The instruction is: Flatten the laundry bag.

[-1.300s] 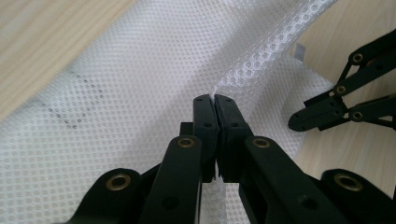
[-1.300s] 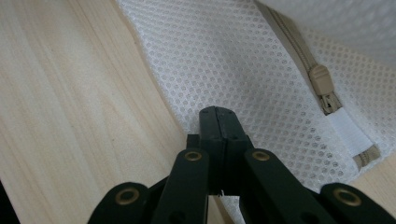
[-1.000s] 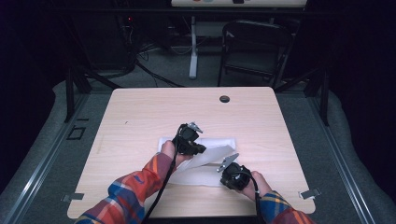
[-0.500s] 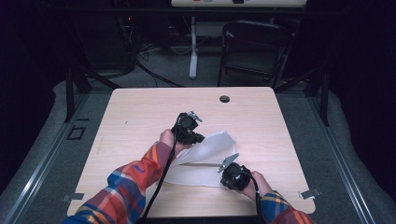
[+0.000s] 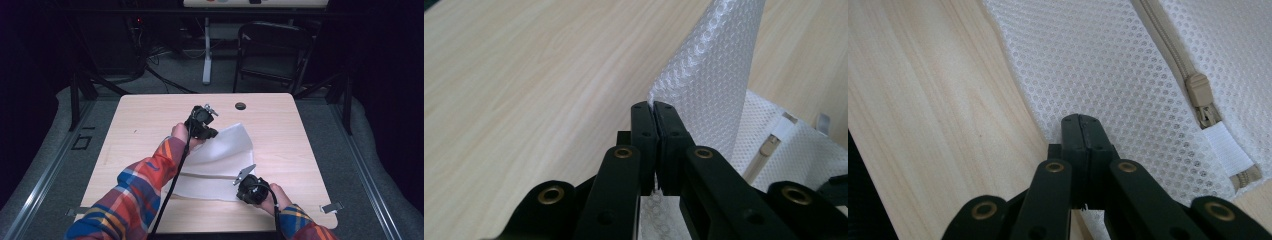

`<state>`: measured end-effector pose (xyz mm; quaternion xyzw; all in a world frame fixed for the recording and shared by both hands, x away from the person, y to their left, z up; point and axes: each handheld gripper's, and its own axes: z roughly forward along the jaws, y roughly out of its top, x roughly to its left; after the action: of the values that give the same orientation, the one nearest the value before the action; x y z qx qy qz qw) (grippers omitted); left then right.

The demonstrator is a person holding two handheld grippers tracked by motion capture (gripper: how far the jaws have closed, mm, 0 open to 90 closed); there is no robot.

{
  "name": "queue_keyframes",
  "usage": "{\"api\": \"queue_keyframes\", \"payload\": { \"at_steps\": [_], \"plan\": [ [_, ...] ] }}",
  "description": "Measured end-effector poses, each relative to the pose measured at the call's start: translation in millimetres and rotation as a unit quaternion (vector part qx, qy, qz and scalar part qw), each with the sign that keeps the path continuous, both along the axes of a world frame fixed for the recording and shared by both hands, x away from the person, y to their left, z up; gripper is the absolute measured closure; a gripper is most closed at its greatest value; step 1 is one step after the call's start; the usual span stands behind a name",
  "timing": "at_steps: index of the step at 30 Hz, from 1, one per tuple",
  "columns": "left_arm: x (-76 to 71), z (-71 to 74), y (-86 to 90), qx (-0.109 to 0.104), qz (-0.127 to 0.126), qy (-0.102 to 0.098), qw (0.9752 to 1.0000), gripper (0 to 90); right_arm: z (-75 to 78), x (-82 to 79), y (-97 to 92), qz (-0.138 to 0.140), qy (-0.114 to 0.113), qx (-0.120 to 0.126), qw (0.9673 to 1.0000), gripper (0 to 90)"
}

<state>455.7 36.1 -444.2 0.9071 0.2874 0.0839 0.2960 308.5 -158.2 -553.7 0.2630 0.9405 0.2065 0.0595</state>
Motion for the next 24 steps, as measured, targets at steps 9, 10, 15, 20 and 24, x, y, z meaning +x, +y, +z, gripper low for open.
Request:
{"api": "queue_keyframes", "payload": {
  "at_steps": [9, 10, 15, 20, 24],
  "plan": [
    [13.1, 15.6, -9.9, 0.030, 0.002, -0.025, 0.9992, 88.1, 0.1, -1.3, 0.2, 0.003, 0.003, 0.000, 1.0000, 90.0],
    [14.3, 16.8, -10.9, 0.032, 0.005, -0.026, 0.9991, 88.0, 0.0, -1.6, 0.3, 0.003, 0.004, 0.001, 1.0000, 90.0],
    [20.7, 21.2, -13.1, 0.041, 0.014, -0.037, 0.9984, 88.1, 0.7, -2.9, -0.1, 0.009, 0.012, -0.002, 0.9999, 90.0],
    [25.6, 24.0, -15.3, 0.048, 0.017, -0.052, 0.9974, 88.1, 1.3, -4.3, -1.3, 0.014, 0.018, -0.004, 0.9997, 90.0],
    [27.7, 27.3, -17.0, 0.054, 0.022, -0.066, 0.9961, 88.1, 1.6, -5.6, -2.5, 0.018, 0.024, -0.005, 0.9995, 90.0]
  ]
}}
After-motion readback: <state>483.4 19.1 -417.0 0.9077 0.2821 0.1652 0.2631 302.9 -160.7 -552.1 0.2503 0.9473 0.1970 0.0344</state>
